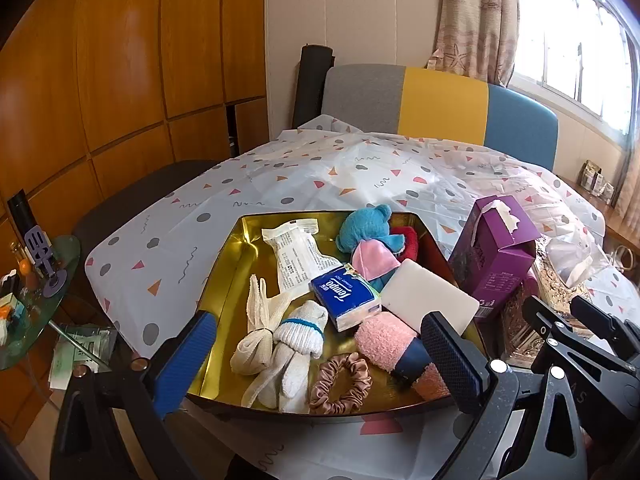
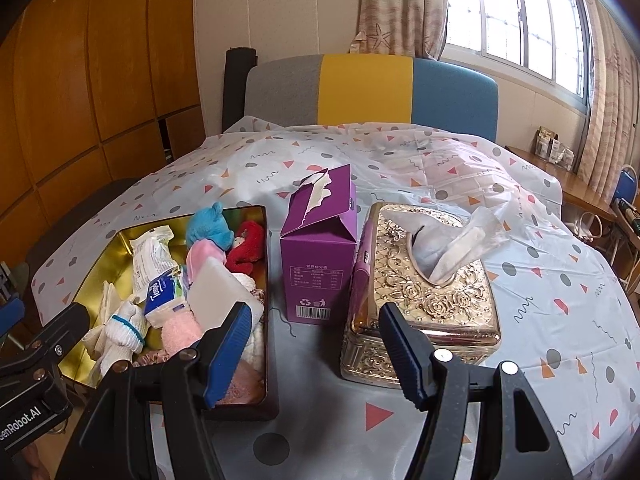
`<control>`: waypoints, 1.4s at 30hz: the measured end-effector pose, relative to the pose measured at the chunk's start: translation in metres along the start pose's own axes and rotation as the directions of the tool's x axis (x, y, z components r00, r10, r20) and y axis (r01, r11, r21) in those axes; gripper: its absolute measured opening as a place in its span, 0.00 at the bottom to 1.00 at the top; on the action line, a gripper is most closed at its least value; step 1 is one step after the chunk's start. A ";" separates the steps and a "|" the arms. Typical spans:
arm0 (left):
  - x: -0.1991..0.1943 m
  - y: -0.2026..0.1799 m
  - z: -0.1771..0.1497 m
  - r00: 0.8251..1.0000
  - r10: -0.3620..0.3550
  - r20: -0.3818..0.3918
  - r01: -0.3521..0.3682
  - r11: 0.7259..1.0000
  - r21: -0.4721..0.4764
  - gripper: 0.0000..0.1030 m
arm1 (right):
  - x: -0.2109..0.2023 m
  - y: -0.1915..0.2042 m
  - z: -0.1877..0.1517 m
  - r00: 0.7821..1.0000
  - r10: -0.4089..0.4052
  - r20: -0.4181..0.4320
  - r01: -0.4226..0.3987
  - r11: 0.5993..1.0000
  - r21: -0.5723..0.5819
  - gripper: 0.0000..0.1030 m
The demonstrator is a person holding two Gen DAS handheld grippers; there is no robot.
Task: Organize soft objects
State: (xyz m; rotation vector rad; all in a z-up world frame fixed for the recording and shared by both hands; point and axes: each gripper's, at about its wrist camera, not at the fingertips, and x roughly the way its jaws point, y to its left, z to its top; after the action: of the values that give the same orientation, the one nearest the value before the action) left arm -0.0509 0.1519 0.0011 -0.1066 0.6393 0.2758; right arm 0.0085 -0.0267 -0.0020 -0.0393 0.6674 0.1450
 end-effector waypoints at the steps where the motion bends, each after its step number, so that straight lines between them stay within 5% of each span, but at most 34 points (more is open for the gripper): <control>1: 0.000 0.000 0.000 1.000 0.001 0.000 -0.001 1.000 -0.001 1.00 | 0.000 0.000 0.000 1.000 0.000 0.000 0.000 1.000 0.000 0.65; 42: 0.004 0.006 -0.002 1.000 0.014 -0.020 -0.014 1.000 -0.009 1.00 | 0.006 0.002 -0.005 1.000 0.007 -0.022 -0.007 1.000 -0.006 0.65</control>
State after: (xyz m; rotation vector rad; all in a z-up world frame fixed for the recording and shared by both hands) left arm -0.0510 0.1580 -0.0031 -0.1143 0.6585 0.2916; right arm 0.0102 -0.0246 -0.0099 -0.0446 0.6894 0.1532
